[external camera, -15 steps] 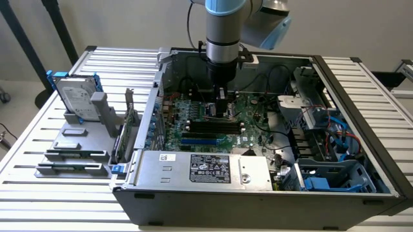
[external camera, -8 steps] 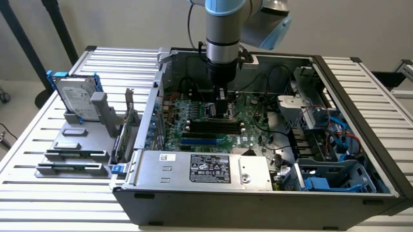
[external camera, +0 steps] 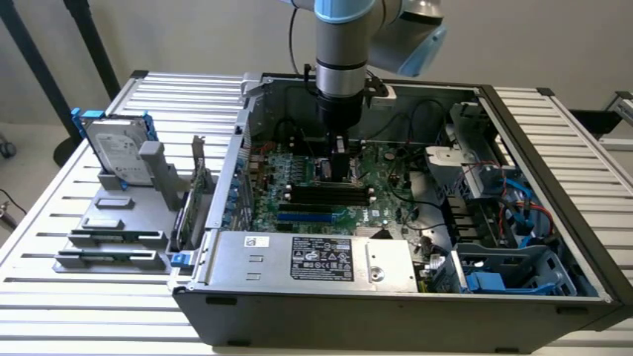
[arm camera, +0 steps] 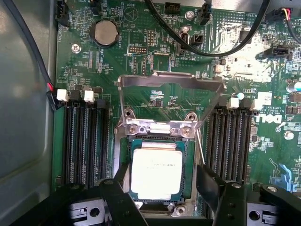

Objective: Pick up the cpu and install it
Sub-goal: 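Place the cpu into insertion slot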

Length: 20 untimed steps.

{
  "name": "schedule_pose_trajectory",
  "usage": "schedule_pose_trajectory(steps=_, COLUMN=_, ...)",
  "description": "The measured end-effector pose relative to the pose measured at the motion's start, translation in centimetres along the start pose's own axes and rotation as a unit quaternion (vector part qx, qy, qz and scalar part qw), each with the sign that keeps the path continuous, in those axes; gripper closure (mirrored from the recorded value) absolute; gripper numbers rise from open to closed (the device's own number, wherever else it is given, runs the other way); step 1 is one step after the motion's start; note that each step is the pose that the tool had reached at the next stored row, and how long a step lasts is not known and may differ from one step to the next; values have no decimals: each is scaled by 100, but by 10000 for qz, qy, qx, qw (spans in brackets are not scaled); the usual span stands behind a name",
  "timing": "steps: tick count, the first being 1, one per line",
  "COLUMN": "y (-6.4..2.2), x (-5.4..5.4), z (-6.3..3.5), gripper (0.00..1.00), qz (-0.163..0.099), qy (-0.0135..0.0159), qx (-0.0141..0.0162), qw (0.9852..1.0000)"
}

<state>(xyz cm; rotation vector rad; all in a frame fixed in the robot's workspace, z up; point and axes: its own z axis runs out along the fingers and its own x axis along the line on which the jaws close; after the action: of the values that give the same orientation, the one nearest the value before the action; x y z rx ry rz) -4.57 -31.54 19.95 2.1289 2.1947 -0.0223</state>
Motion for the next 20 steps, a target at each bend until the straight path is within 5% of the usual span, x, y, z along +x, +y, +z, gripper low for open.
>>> schedule_pose_trajectory(steps=7, y=0, x=0, z=-5, gripper=31, qz=0, qy=-13, qx=1, qw=10000)
schedule_pose_trajectory(steps=14, y=-3, x=-4, z=-50, gripper=31, qz=0, qy=8, qx=0, qw=10000)
schedule_pose_trajectory(steps=17, y=-50, x=-4, z=-63, gripper=31, qz=1, qy=44, qx=-1, qw=10000)
schedule_pose_trajectory(steps=20, y=-124, x=-3, z=-80, gripper=31, qz=1, qy=112, qx=-2, qw=9999)
